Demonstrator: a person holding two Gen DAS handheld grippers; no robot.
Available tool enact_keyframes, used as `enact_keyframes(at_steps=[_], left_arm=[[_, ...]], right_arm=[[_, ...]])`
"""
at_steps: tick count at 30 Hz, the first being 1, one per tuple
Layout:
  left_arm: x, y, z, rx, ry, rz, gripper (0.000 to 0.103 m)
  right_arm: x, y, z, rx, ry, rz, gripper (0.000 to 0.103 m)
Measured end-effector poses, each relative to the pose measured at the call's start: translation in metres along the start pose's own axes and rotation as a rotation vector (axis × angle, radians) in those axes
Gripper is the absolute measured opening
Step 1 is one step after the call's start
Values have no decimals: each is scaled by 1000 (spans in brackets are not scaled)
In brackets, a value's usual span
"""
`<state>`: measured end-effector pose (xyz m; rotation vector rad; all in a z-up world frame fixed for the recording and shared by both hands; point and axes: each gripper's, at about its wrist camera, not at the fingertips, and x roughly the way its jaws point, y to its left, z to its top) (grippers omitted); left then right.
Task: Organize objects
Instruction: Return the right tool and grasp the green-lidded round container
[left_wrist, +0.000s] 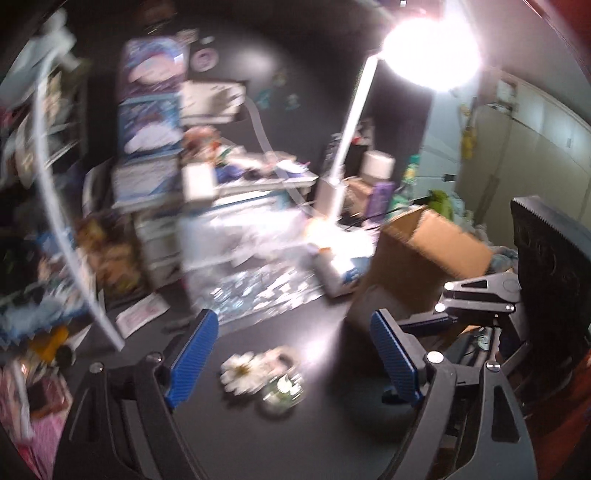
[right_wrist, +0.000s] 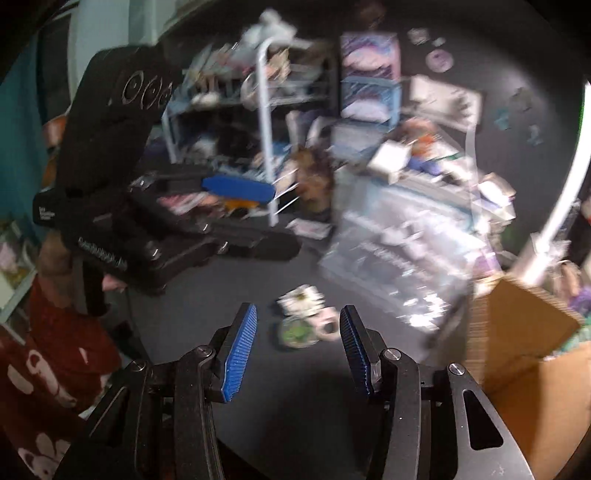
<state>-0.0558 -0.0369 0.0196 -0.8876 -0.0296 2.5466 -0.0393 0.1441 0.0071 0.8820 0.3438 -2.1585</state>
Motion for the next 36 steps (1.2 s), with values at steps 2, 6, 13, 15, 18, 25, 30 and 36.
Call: enact_keyframes(at_steps=[2, 6, 13, 15, 18, 25, 30, 36], left_arm=[[3, 13, -15, -21, 17, 22, 83], [7, 33, -41, -61, 49, 26, 83], [11, 53, -65, -110, 74, 40, 83], [11, 56, -67, -118, 74, 38, 83], [10, 58, -69, -125, 73, 42, 83], [9, 60, -69, -129, 73, 40, 83], [13, 54, -68, -117, 93, 17, 83], [22, 31, -63, -90, 127, -105, 82]], right_arm=[[24, 6, -5, 10, 33, 28, 49], [68, 8, -23, 43, 89, 11, 50], [121, 0, -43, 53, 126, -87, 55], [129, -1, -44, 57, 132, -79, 55], [138, 1, -42, 46, 135, -102, 55], [148, 3, -38, 23, 134, -151, 43], [142, 3, -41, 22, 123, -138, 43], [112, 13, -39, -4, 60, -84, 43]])
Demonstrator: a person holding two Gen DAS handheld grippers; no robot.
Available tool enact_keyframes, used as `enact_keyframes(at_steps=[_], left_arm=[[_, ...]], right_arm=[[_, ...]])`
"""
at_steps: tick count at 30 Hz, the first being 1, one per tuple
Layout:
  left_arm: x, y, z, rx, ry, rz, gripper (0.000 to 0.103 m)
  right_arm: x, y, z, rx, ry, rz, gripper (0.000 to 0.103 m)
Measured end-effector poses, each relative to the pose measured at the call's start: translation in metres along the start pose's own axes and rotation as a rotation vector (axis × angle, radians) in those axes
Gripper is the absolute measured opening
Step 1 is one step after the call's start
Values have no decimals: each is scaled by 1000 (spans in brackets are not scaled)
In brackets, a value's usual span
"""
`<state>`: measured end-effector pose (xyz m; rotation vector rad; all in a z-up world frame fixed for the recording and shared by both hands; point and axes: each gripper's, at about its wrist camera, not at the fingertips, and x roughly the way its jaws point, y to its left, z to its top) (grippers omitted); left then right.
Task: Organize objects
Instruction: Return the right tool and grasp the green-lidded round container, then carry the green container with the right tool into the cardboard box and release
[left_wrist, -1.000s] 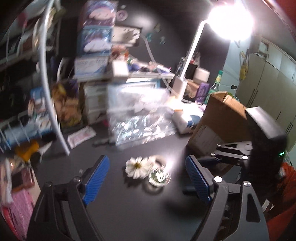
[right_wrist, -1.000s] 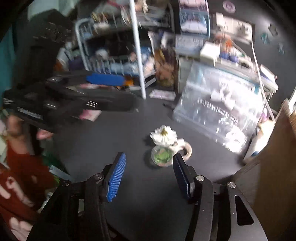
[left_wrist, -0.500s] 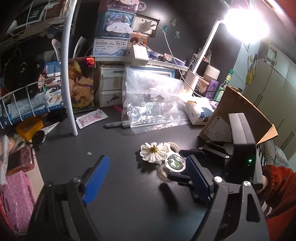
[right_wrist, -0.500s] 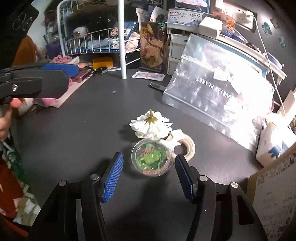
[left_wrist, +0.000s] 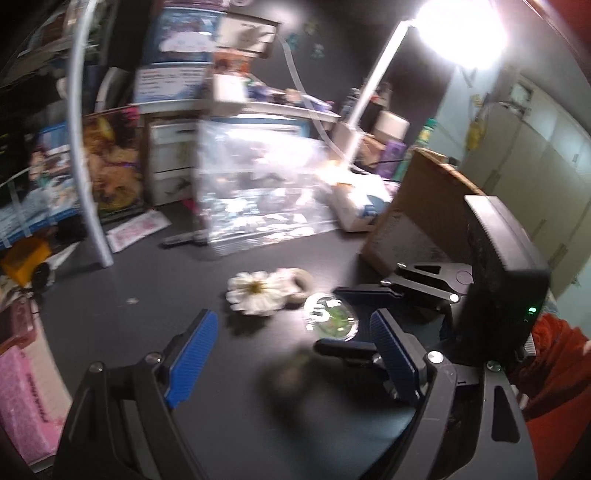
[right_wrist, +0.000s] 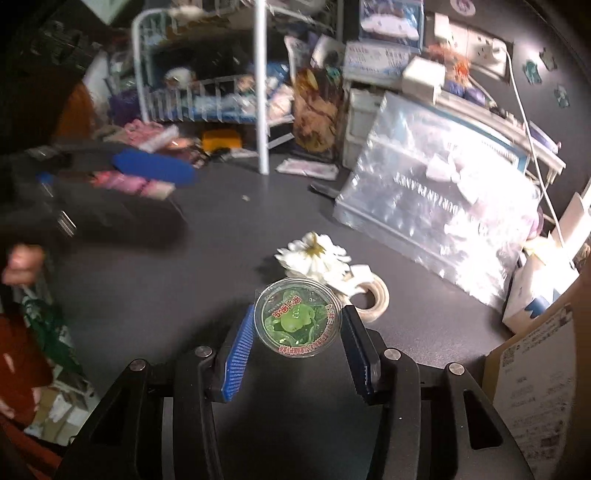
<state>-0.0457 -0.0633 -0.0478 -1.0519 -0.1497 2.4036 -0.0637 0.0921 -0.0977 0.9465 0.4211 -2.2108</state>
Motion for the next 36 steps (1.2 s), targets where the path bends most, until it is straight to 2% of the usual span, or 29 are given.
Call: enact_keyframes(at_steps=[3, 4, 6, 10, 18, 21, 31, 36], left_arm=[[0, -12, 7, -1, 5, -67, 80], [0, -17, 11, 8, 10, -77, 77], [-2, -26, 17, 18, 16, -108, 62], [-8, -49, 32, 54, 13, -152, 57], [-12, -96, 77, 134, -11, -226, 33], [-3, -116, 96, 166, 3, -245, 30], [51, -176, 147, 247, 80, -315, 30], [78, -197, 161, 281, 142, -313, 30]], right_arm=[[-23, 9, 4, -44, -51, -1, 43], [-33, 12, 5, -58, -71, 0, 43], [-45, 15, 9, -74, -95, 2, 43], [-79, 18, 17, -111, -160, -19, 43], [-137, 4, 24, -134, -246, -99, 43], [-150, -11, 26, -113, -255, -126, 43], [-187, -87, 8, 26, -238, -201, 43], [-193, -120, 0, 83, -199, -216, 43]])
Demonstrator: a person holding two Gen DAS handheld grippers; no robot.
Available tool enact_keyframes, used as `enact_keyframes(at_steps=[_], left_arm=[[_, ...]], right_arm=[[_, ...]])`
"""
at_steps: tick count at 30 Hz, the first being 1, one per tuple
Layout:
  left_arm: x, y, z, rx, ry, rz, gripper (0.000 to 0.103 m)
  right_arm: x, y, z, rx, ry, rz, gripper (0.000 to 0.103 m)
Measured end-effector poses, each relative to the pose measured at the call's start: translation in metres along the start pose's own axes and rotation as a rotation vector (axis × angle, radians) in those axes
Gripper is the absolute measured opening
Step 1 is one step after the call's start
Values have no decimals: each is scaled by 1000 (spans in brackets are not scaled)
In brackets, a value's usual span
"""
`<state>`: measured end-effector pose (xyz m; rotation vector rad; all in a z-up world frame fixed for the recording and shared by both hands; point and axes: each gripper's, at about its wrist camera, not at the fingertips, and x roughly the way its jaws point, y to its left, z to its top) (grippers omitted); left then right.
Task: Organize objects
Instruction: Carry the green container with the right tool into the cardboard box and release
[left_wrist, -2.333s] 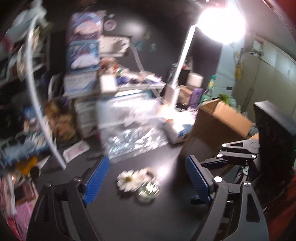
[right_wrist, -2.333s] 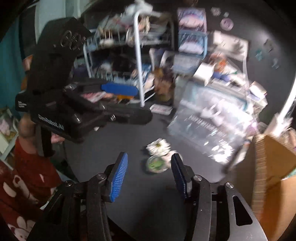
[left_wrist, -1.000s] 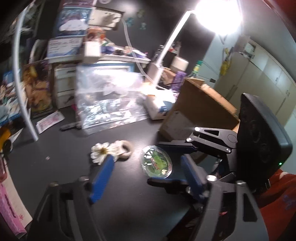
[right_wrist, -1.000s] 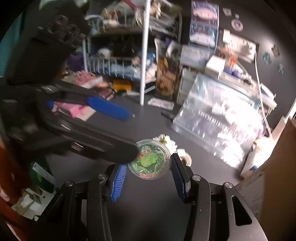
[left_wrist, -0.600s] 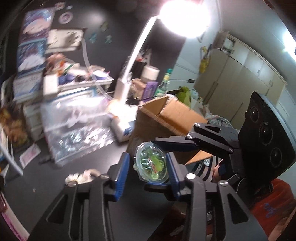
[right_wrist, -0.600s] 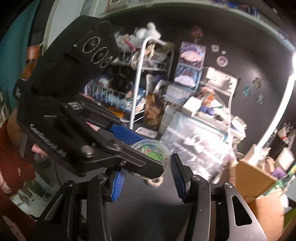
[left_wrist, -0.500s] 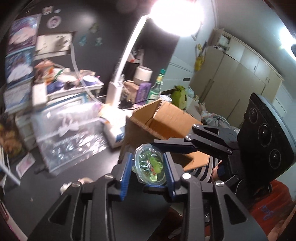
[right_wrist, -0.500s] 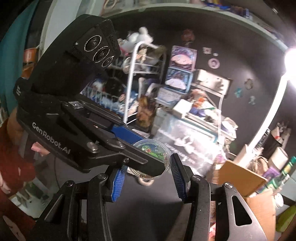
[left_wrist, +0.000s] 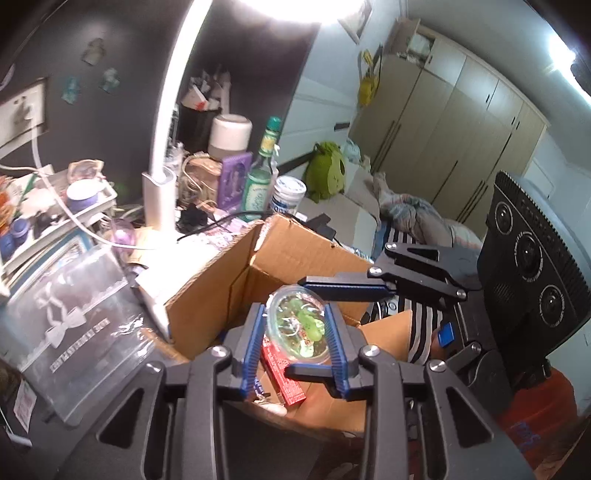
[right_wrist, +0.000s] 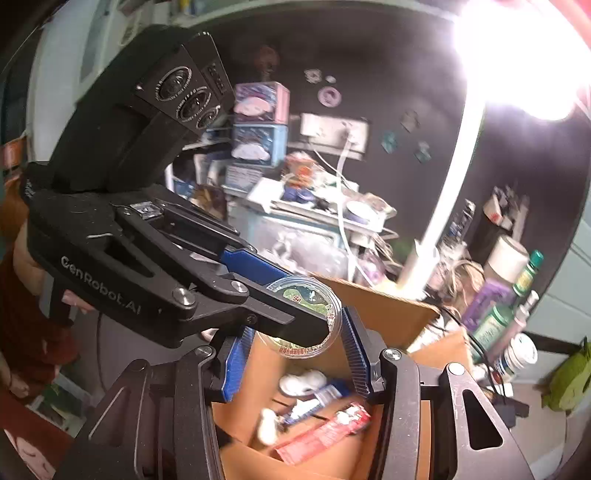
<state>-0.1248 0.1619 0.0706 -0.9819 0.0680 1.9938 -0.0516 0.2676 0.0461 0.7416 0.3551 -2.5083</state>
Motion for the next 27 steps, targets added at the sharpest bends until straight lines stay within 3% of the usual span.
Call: enact_keyframes(at_steps=[2, 4, 6, 7, 9, 11, 19, 27], left_arm=[[11, -1, 4, 6, 29, 20, 30], [18, -2, 6, 10, 52, 34, 37], [21, -3, 8, 8, 50, 42, 61], [19, -3, 8, 8, 38, 42, 64], [16, -1, 9, 6, 26, 39, 67], [11, 0, 9, 3, 10, 48, 73], [-25, 7, -10, -10, -66, 86, 75], [-75, 35, -48, -74, -156, 157, 75]], right_arm=[[4, -10, -4, 10, 36, -9, 43], [8, -17, -9, 18, 73, -10, 43], [14, -20, -12, 24, 107, -3, 44], [16, -21, -13, 26, 125, -2, 46], [20, -23, -16, 29, 149, -6, 69], [20, -25, -17, 24, 152, -16, 81], [20, -29, -15, 67, 175, 18, 103], [13, 4, -4, -8, 145, 21, 103]])
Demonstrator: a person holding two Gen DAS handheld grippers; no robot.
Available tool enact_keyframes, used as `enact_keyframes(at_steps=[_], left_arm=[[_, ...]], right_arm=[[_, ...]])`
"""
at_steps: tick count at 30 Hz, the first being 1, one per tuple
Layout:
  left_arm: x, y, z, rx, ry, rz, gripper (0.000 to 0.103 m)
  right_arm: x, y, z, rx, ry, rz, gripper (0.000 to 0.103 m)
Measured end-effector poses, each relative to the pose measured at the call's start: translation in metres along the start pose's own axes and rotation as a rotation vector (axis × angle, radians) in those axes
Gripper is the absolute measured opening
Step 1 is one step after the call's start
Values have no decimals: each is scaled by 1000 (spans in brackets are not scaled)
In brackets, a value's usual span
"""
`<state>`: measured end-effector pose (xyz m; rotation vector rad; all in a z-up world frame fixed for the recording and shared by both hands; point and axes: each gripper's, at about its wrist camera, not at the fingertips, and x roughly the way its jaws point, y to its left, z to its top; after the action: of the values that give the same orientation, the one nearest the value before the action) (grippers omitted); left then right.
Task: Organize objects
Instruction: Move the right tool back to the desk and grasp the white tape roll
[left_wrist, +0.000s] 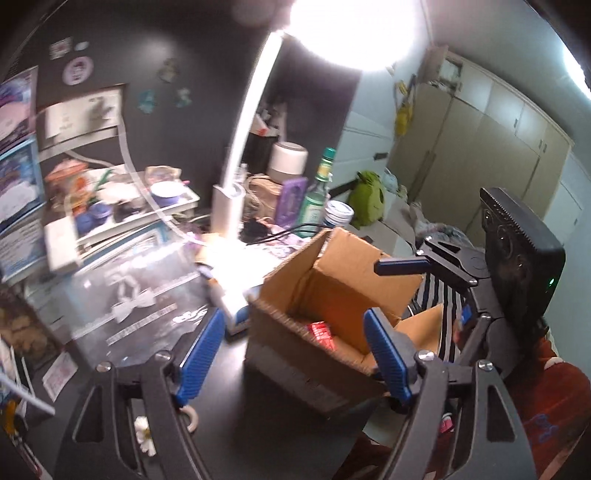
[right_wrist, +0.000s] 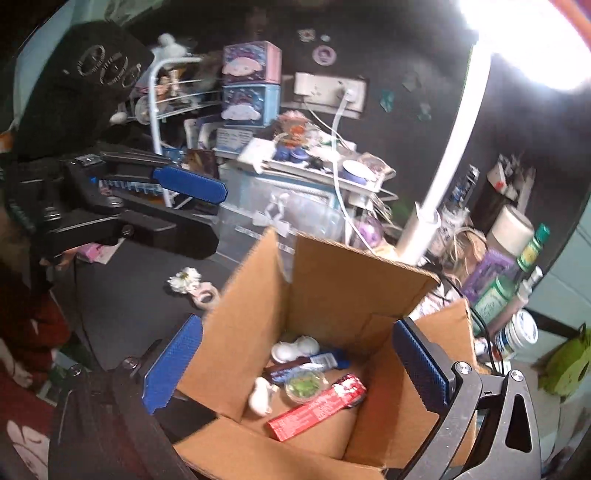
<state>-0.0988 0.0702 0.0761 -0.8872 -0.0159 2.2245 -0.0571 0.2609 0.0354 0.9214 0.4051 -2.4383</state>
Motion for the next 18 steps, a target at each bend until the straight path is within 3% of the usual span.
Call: enact_keyframes(at_steps=[7, 10, 18], left_arm=[[-41, 30, -36, -52, -68, 63, 75], [-55, 45, -54, -76, -94, 105, 82], [-78, 87, -105, -135, -104, 274, 82]], right_arm=[[6, 37, 17, 16, -19, 117, 103], [15, 62, 22, -11, -30, 181, 103], [68, 129, 17, -79, 20, 305, 103]])
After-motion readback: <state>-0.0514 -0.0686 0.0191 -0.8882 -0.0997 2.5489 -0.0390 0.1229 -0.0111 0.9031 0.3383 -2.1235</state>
